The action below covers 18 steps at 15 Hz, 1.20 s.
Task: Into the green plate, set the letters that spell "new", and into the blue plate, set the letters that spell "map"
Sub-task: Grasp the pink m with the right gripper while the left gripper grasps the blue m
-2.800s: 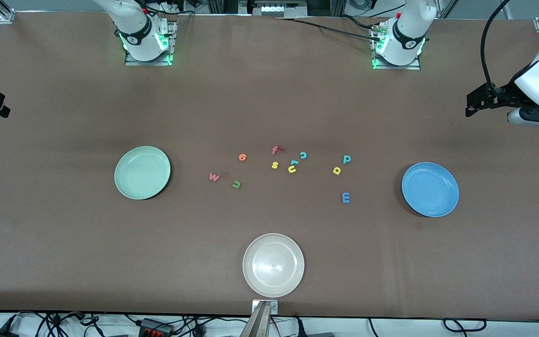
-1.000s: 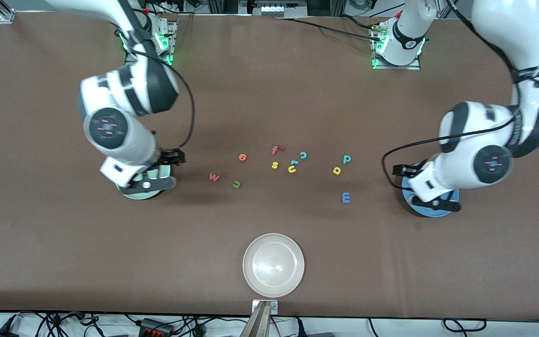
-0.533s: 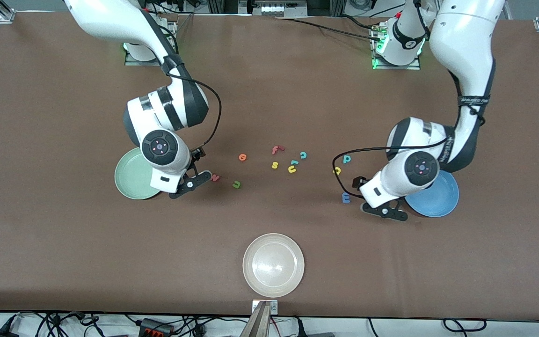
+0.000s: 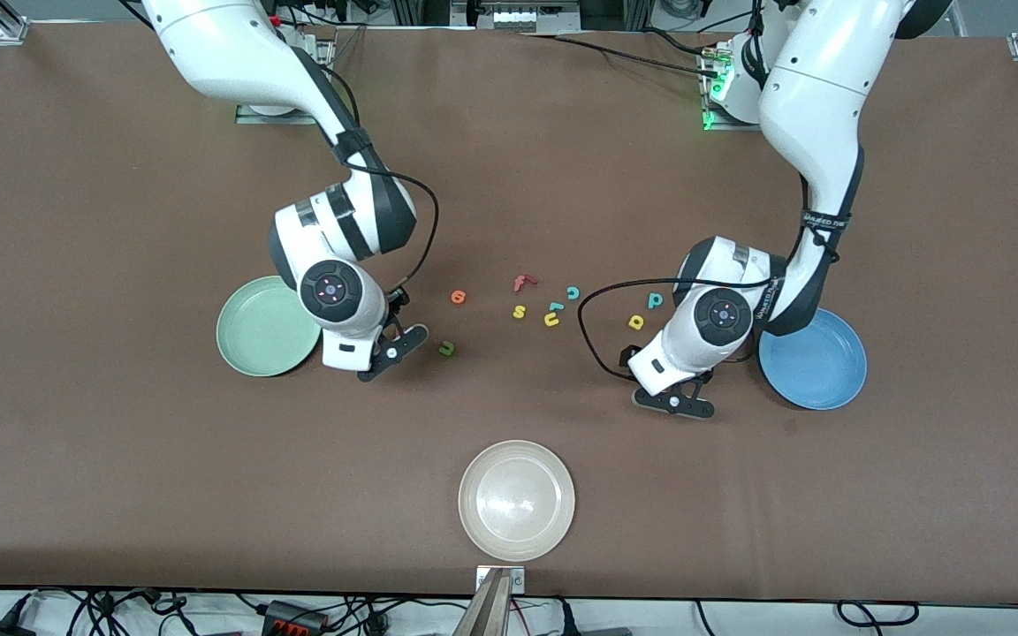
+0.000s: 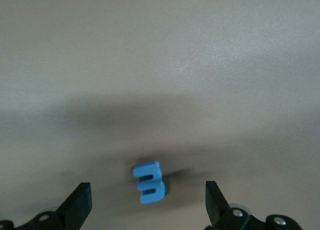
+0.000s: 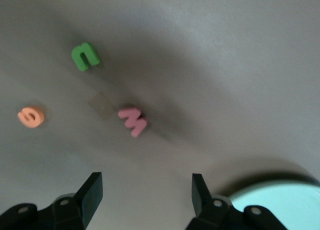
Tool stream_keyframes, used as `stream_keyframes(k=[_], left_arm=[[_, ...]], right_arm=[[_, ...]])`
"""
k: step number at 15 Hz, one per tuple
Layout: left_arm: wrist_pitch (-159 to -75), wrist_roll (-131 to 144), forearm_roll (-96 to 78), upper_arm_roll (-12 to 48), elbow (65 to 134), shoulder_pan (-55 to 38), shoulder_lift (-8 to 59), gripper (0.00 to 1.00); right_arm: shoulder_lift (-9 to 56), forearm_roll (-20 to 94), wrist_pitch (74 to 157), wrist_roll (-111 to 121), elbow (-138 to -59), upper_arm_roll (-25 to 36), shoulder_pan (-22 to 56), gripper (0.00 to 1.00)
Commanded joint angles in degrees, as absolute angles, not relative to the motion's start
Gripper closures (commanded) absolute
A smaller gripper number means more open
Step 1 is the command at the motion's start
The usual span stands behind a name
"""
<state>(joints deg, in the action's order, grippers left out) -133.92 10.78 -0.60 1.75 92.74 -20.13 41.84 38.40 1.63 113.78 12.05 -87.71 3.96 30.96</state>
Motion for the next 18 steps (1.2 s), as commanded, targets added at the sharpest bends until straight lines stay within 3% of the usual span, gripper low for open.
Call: stream_keyframes(k=[1, 5, 10, 12, 14, 18], left_arm=[[-134.6, 11.7, -1.1, 1.1, 92.1, -20.8, 42.7, 0.21], [-134.5, 15.3, -1.1, 1.1, 92.2, -20.7, 43.1, 0.25], [-134.6, 15.4, -1.1, 1.1, 92.5, -21.4, 44.5, 0.41], [-134.6, 15.3, -1.1, 1.0, 92.5, -21.6, 44.5, 0.71], [-134.5, 15.2, -1.1, 0.9, 92.4, -21.4, 44.4, 0.9], [-131.4, 14.8, -1.1, 0.0, 92.0, -20.7, 42.5, 0.99]], right_arm=[[40.3, 2.6, 117.3, 12.9, -87.5, 4.3, 32.3, 0.25], [42.3, 2.9, 119.1, 12.3, -87.6, 4.2, 32.6, 0.32], [44.5, 4.4, 121.0, 12.9, -87.6, 3.9, 32.6, 0.34], [44.6, 4.4, 121.9, 13.2, -87.6, 3.9, 32.6, 0.34], [44.7, 4.3, 122.3, 13.3, -87.6, 3.9, 32.6, 0.39], [44.9, 4.3, 122.8, 13.4, -87.6, 3.9, 33.0, 0.46]])
